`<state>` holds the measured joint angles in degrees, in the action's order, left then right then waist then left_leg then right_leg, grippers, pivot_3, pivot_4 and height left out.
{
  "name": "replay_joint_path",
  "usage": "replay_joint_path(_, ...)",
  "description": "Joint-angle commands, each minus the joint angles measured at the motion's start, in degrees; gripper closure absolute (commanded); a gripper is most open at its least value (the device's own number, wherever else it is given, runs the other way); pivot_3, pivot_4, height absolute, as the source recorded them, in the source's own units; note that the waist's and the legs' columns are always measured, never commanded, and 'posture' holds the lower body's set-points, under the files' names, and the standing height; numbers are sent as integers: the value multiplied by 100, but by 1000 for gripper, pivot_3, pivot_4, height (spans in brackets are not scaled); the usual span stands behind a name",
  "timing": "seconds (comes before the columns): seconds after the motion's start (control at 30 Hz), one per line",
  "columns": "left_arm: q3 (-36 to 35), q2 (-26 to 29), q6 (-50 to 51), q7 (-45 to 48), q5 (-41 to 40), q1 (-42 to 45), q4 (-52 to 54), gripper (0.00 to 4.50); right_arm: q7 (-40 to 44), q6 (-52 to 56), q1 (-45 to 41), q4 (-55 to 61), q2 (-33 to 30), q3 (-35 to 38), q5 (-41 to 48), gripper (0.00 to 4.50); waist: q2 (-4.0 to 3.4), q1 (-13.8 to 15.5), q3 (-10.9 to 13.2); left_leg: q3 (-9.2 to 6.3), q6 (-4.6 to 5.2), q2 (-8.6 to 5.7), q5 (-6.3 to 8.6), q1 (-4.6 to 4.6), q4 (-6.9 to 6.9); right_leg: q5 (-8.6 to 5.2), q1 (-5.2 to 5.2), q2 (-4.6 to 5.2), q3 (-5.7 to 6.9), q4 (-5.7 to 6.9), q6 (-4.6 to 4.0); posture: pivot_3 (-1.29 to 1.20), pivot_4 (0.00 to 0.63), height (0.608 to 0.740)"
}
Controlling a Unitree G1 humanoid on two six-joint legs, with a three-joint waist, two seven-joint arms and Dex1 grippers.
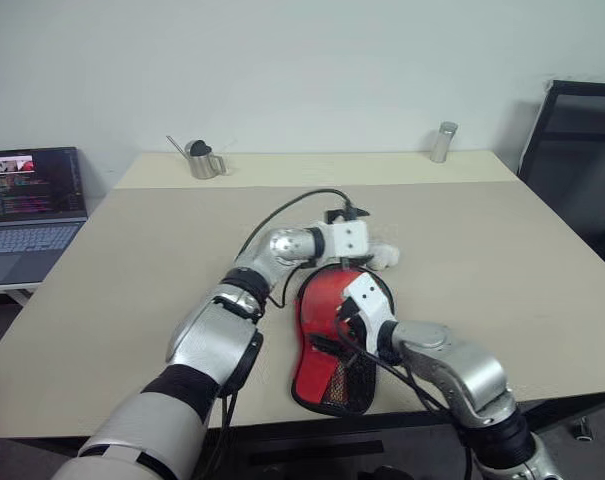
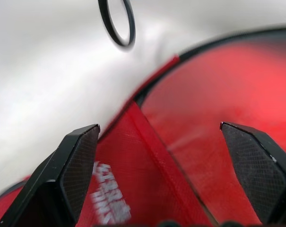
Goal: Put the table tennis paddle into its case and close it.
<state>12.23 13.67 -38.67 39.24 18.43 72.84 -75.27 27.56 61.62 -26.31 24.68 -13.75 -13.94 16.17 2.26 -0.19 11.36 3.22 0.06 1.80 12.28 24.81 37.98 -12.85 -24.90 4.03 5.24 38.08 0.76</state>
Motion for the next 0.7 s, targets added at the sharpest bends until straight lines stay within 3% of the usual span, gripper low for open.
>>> replay_joint_path(0.03, -787, 298, 451, 1392, -1161, -319, 493, 46, 354, 120, -329, 567, -307, 540, 504, 0, 0, -14, 0, -1, 0, 1, 0, 0, 0, 0, 0, 0, 1, 0, 0, 0, 150, 740)
replay_joint_path(0.23, -1421, 1230, 1730, 2499, -2113, -1252, 1566, 46, 587, -34, -773, 195, -740, 1335, 921, 0, 0, -38, 0, -3, 0, -3, 0, -1, 0, 15, 1, -8, 2, 1, -24, 0, 150, 740)
replay_joint_path(0.4, -1648, 1872, 3351, 3049, -2816, -2423, 3425, 46, 342, -457, -846, -1063, -1172, 1609, 534, 0, 0, -33, 0, -4, 0, 3, -1, -3, -1, 16, 5, -6, 1, 1, -26, 0, 150, 740)
replay_joint_path(0.7, -1832, 2381, 4728, 2687, -3235, -3744, 5478, 46, 133, -1091, -898, -2516, -835, 1440, 243, 0, 0, 4, 0, -1, -1, 4, -1, -5, 0, 16, 6, -3, -5, 4, -27, 0, 150, 740)
